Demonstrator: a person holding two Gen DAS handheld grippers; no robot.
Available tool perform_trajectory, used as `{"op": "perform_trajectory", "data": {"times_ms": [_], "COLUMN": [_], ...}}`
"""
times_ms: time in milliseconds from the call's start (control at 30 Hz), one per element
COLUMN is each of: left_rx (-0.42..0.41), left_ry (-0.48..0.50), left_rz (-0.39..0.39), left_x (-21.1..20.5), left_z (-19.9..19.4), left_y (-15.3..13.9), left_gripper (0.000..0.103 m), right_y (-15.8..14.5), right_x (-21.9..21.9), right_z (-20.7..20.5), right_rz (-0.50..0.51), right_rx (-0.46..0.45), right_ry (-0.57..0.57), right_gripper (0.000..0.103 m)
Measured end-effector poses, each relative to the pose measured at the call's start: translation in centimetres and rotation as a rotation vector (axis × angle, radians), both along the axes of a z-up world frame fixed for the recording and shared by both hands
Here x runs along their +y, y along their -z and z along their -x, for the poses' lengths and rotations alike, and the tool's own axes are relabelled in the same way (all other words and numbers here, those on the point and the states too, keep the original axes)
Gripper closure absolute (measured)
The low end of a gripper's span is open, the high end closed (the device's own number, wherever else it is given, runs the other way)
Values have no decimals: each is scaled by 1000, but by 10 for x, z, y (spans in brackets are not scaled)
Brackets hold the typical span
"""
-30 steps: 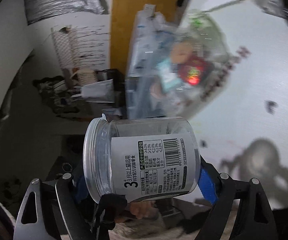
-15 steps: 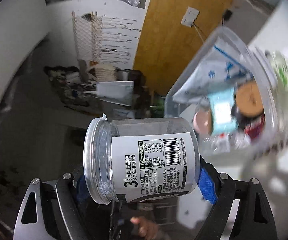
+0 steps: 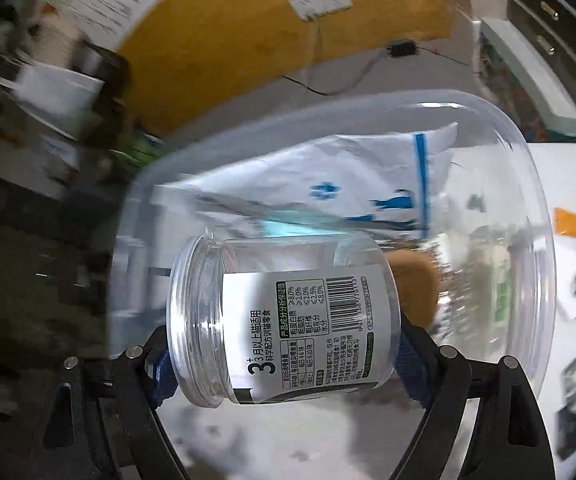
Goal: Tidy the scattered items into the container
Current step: 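Carry the clear jar over the plastic box and lower it inside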
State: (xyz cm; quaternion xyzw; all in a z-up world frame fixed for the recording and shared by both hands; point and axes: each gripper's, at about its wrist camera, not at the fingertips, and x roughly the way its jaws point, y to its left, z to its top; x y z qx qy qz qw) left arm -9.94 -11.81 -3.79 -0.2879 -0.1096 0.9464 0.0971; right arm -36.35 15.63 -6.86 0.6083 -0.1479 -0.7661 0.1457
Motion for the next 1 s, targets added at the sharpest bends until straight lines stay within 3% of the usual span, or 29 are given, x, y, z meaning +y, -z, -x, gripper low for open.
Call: {"op": "perform_trajectory", "data": {"times_ms": [300, 600, 700, 867, 1000], "left_rx": [-43, -49, -39, -38, -49], "left_ry": [-44, -2, 7, 7, -6], "left_rz": [-33, -27, -27, -43, -68], "left_x": [-21, -16, -17, -23, -26], "left_z": [17, 25, 24, 24, 28], "left_y": [25, 28, 27, 30, 35], "left_gripper": [5, 5, 5, 5, 5], "right_y": [57, 70, 63, 42, 51], "right_x": [-10, 0, -9, -36, -41], "right_z": [21, 33, 25, -8, -42], "right_rz": [-304, -317, -391, -692, -852], "right_rx": [-53, -78, -67, 74, 112], "right_ry": [39, 42, -127, -586, -929], "right_gripper": [15, 15, 15, 15, 15]}}
